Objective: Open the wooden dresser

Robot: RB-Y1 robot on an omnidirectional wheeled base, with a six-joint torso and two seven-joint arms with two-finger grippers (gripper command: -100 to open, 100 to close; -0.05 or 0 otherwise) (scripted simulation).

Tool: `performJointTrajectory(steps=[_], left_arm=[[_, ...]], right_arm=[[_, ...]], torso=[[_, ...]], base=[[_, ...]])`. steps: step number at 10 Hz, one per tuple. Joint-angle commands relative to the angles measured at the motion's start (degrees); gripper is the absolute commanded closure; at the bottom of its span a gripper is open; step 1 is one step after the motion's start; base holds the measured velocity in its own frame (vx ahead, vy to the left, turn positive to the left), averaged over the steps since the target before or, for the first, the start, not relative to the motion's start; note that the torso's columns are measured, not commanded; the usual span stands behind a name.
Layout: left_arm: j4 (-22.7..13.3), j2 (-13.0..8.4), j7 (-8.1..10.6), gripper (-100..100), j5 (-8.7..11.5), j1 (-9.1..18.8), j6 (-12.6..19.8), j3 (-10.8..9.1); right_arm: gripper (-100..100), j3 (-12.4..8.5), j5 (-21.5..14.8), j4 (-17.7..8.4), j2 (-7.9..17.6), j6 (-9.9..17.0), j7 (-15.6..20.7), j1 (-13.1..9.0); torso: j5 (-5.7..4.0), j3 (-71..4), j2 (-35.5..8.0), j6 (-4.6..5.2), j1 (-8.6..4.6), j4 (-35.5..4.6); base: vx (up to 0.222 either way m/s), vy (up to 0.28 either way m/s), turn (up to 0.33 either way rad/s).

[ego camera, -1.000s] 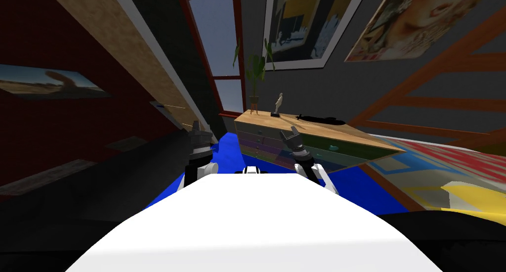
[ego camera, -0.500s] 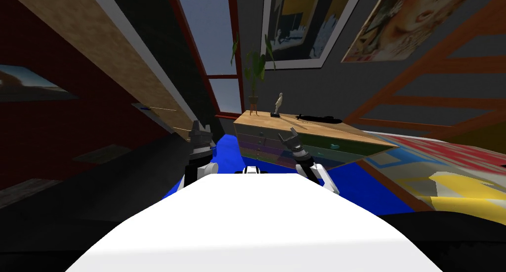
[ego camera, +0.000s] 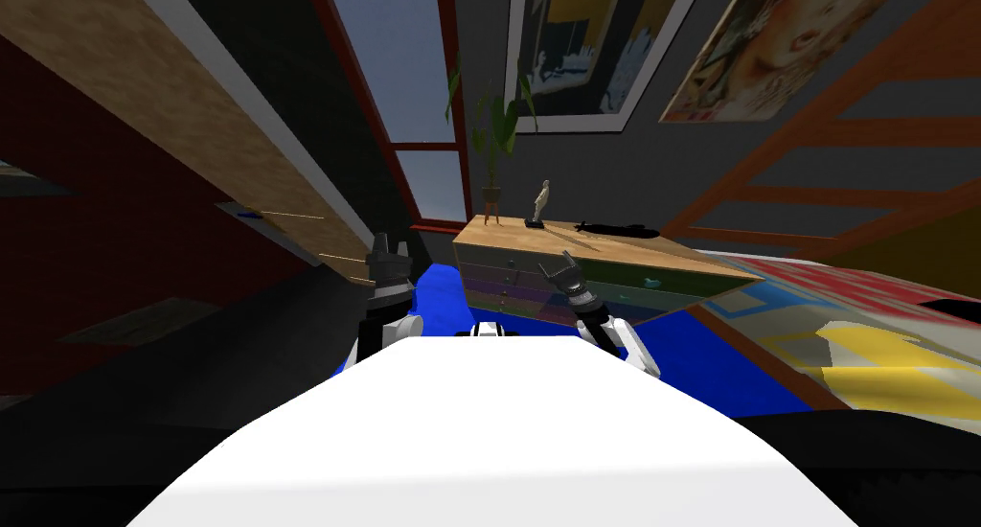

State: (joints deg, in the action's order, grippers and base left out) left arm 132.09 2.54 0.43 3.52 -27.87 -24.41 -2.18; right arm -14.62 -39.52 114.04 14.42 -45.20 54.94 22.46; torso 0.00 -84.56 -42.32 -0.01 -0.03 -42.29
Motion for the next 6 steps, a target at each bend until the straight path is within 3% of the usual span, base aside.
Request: performJointTrajectory(steps=[1,6], left_arm=[[0.0,0.0,0.0,0,0.0,0.0,0.0,0.0],[0.0,0.0,0.0,0,0.0,0.0,0.0,0.0]], right_arm=[[-100,-1.13,-2.48,-1.72,-0.05,-0.8,3.92,-0.36],[-100,-4.44,-8.51,-6.59,-0.5,-3.33,11.67,-1.08]], torso=[[0.0,0.03,-0.03,0.02,0.03,-0.02],[0.02,-0.01,0.02,-0.01,0.06,0.0]], base=[[0.067,0.085,-0.078],[0.085,0.102,-0.108]])
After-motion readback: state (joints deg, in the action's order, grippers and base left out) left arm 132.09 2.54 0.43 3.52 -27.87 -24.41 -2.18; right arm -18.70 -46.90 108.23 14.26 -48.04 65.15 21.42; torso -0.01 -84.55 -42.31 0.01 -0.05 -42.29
